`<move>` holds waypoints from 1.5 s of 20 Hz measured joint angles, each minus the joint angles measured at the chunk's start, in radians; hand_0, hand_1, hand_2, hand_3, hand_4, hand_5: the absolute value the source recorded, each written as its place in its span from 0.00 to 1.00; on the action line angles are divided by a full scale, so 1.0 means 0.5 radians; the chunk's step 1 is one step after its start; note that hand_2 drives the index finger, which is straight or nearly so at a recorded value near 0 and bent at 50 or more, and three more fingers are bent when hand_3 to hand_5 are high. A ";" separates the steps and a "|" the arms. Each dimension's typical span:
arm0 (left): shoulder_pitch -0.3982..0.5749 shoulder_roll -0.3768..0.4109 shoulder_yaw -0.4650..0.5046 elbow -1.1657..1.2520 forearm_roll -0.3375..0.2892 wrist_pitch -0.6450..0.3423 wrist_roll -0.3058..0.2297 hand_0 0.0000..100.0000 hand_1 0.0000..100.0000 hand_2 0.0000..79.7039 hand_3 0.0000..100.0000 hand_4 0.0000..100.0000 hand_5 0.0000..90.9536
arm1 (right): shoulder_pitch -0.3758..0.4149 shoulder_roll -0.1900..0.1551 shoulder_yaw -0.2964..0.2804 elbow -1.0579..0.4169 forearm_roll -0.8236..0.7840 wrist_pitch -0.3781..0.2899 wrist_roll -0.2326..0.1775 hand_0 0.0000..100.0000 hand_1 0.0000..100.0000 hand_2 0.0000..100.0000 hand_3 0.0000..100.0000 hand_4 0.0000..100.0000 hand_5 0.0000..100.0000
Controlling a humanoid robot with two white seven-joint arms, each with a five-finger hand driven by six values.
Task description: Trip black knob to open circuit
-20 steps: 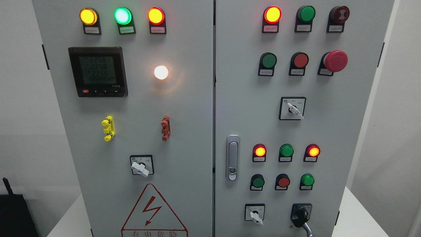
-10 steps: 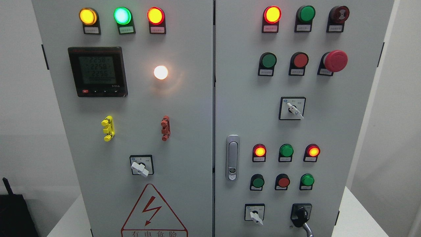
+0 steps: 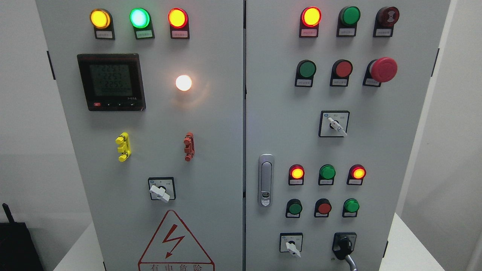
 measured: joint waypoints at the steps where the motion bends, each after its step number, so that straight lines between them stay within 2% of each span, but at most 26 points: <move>1: 0.000 0.000 0.000 0.000 0.000 0.000 0.000 0.12 0.39 0.00 0.00 0.00 0.00 | 0.000 0.000 0.000 0.000 0.000 0.000 0.000 0.71 0.74 0.00 1.00 0.93 0.92; 30: 0.000 0.000 0.000 0.000 0.000 0.000 0.000 0.12 0.39 0.00 0.00 0.00 0.00 | -0.015 -0.002 0.007 0.003 -0.004 0.006 -0.001 0.71 0.73 0.00 1.00 0.93 0.92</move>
